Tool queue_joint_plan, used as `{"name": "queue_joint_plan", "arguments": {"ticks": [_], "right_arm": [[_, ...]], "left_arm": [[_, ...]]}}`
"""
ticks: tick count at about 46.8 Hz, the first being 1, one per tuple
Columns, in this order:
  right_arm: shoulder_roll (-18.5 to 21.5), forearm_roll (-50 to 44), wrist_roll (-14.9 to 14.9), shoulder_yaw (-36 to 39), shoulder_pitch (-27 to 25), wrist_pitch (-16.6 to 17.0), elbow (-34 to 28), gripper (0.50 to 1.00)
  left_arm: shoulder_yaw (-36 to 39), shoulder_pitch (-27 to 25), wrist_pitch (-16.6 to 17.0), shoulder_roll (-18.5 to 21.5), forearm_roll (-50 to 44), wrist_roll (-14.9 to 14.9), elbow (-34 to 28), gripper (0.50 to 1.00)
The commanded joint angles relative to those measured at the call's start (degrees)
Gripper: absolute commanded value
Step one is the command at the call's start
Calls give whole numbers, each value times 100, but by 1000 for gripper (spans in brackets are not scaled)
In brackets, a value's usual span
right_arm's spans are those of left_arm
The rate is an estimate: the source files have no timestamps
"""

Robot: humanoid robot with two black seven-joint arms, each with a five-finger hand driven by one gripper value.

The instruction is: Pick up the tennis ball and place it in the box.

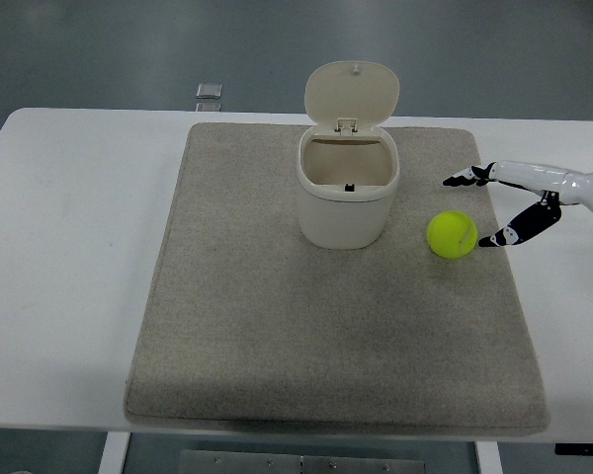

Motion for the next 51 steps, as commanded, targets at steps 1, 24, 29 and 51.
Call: {"name": "queue_joint_plan", "arguments": {"ticks": [1, 24, 29, 51], "right_arm": [[-20, -55, -1, -11, -12, -5, 41, 913], [130, -160, -89, -11, -187, -101, 67, 913], [139, -169, -98, -11, -222, -154, 32, 911], [464, -195, -168, -11, -346, -268, -223, 905]], "left_arm": [[1, 0, 1, 0, -7, 0, 0, 996], [1, 0, 1, 0, -7, 0, 0, 996], [1, 0, 1, 0, -7, 0, 0, 996], [1, 0, 1, 0, -7, 0, 0, 996]]}}
